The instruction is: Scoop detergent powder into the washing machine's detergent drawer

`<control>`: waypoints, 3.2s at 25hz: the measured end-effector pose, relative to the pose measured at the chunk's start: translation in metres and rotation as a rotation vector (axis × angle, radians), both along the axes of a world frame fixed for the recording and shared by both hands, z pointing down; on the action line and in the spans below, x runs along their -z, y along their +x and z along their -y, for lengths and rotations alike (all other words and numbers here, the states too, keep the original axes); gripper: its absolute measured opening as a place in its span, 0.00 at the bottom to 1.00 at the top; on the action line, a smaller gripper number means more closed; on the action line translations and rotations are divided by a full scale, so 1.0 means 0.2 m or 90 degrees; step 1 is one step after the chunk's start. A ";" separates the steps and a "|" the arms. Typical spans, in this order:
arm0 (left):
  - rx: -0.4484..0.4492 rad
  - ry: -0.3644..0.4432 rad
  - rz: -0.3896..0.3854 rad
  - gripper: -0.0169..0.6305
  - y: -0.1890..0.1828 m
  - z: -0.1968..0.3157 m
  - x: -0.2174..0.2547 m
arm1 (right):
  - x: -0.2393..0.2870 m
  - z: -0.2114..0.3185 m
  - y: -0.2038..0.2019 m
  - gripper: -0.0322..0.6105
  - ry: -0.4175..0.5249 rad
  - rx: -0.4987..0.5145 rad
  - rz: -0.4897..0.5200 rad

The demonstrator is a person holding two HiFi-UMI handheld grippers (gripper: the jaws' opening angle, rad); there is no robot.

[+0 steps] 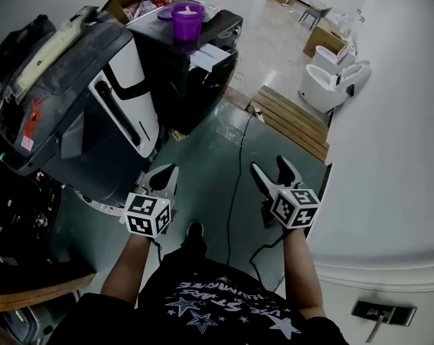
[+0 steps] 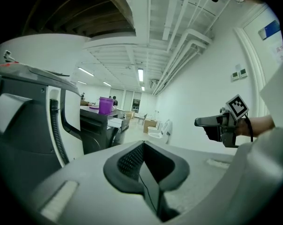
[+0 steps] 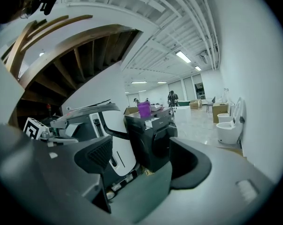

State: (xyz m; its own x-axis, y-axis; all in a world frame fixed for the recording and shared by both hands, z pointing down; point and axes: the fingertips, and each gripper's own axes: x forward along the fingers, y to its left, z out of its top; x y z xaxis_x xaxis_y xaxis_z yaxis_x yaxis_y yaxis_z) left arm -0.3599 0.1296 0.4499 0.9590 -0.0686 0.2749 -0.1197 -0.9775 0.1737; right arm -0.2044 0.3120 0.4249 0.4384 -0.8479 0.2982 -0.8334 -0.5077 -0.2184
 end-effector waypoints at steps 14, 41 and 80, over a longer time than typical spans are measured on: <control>-0.027 0.006 -0.007 0.03 0.80 0.53 0.06 | 0.13 0.53 0.81 0.65 0.017 -0.025 -0.005; 0.252 0.033 0.036 0.03 1.88 0.72 0.04 | 0.01 1.32 2.26 0.63 0.040 0.286 0.054; 0.355 0.033 -0.016 0.03 1.98 2.07 0.16 | 0.53 3.10 2.21 0.55 -0.030 0.586 -0.112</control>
State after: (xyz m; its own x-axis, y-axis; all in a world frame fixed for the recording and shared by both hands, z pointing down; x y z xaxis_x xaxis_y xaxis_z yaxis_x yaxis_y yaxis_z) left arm 0.0365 -0.2852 0.4184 0.7800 -0.5796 0.2357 -0.6172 -0.7748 0.1371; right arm 0.2384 -0.3086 0.3188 -0.3567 -0.8726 0.3337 -0.9308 0.3626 -0.0467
